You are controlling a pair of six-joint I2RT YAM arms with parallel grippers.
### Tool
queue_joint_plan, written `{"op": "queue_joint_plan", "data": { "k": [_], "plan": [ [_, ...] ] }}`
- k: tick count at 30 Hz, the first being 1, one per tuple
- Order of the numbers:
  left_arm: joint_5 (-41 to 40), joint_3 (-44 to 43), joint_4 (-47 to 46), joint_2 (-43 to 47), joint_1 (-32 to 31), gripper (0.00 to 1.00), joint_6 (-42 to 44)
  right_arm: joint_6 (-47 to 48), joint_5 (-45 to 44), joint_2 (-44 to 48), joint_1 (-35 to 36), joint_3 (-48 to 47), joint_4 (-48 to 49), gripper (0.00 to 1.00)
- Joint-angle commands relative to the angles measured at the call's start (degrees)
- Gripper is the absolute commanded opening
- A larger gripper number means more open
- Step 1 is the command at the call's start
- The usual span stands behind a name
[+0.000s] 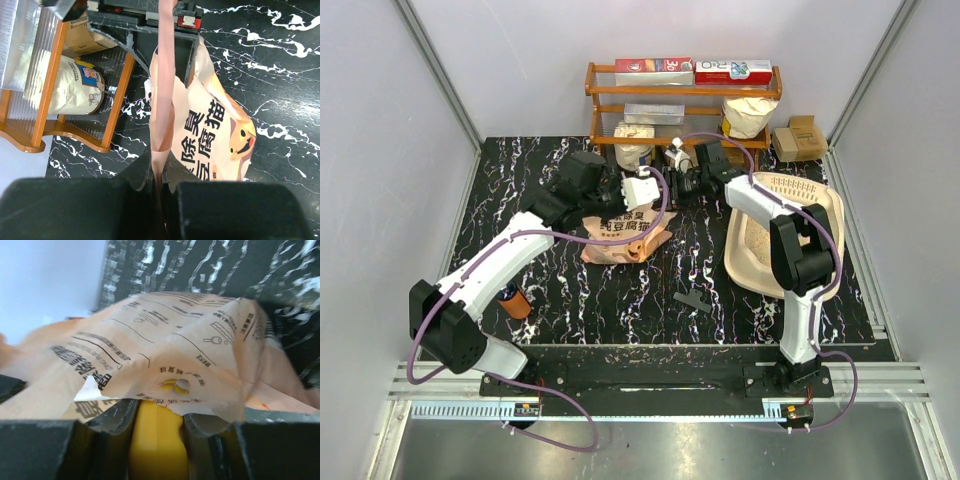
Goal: Fill the litter box with clean litter
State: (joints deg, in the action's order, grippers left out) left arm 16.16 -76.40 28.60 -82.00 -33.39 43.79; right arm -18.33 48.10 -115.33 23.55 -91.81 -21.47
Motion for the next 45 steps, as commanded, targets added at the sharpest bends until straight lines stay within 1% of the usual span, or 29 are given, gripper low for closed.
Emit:
{"op": "queue_joint_plan", "data": {
  "k": [1,2,4,5,6,10,12,13,15,20,23,25,27,36,42,43,45],
  "plan": [
    [1.50,-4.10,-11.99,0.52,-0.36,0.00,0.25,-33.99,23.26,-1.65,-1.40,9.42,30.10,0.00],
    [1.42,-4.28,-11.73,0.43,-0.36,0.00,0.16,-40.23,24.32,-1.74,-2.10,10.07,36.53,0.00],
    [1.06,-4.72,-10.67,0.26,-0.45,0.00,0.33,-42.22,25.02,-1.66,-3.07,10.68,39.30,0.00],
    [0.72,-4.98,-10.24,0.26,-0.45,0.00,0.50,-46.06,25.29,-1.65,-4.38,11.21,44.28,0.00],
    [0.54,-5.25,-9.45,0.26,-0.45,0.00,0.68,-47.92,25.38,-1.74,-5.09,12.00,46.24,0.00],
    [-0.61,-5.86,-7.51,0.52,-0.45,0.00,1.65,-52.41,25.20,-0.95,-9.57,12.36,49.68,0.00],
    [-1.48,-5.87,-7.16,0.78,-0.45,0.00,1.48,-54.26,26.60,-0.16,-11.67,11.92,51.44,0.00],
    [-1.75,-5.86,-7.15,0.96,-0.45,0.00,1.39,-56.71,26.78,0.19,-12.21,12.18,52.32,0.00],
    [-2.89,-6.04,-7.15,1.14,-0.45,0.00,1.04,-56.56,26.52,2.20,-14.22,13.05,51.71,0.00],
    [-4.39,-6.13,-8.03,1.31,-0.45,0.00,0.07,-54.72,25.91,6.86,-16.52,16.66,50.83,0.00],
    [-4.30,-6.30,-8.12,1.05,-0.45,0.00,-0.02,-52.95,24.77,7.22,-17.04,19.47,50.57,0.00],
    [-4.30,-6.48,-8.03,0.96,-0.45,0.00,0.07,-55.65,23.80,6.35,-17.66,21.23,51.18,0.00],
    [-4.47,-6.74,-8.03,0.70,-0.45,0.00,0.15,-61.01,23.27,4.77,-19.06,23.77,60.37,0.00],
    [-5.18,-7.62,-7.51,0.96,-0.45,0.00,0.33,-60.86,25.47,3.97,-22.67,22.64,60.59,0.00],
    [-5.18,-8.15,-7.59,0.87,-0.45,0.00,0.77,-60.77,26.26,5.38,-23.29,23.17,60.50,0.00],
    [-5.18,-8.15,-7.68,0.79,-0.45,0.00,0.77,-60.86,26.35,5.90,-25.11,23.25,60.41,0.00],
    [-5.18,-8.06,-7.77,0.87,-0.45,0.00,0.77,-60.86,26.61,6.60,-26.01,23.60,60.24,0.00]
  ]
}}
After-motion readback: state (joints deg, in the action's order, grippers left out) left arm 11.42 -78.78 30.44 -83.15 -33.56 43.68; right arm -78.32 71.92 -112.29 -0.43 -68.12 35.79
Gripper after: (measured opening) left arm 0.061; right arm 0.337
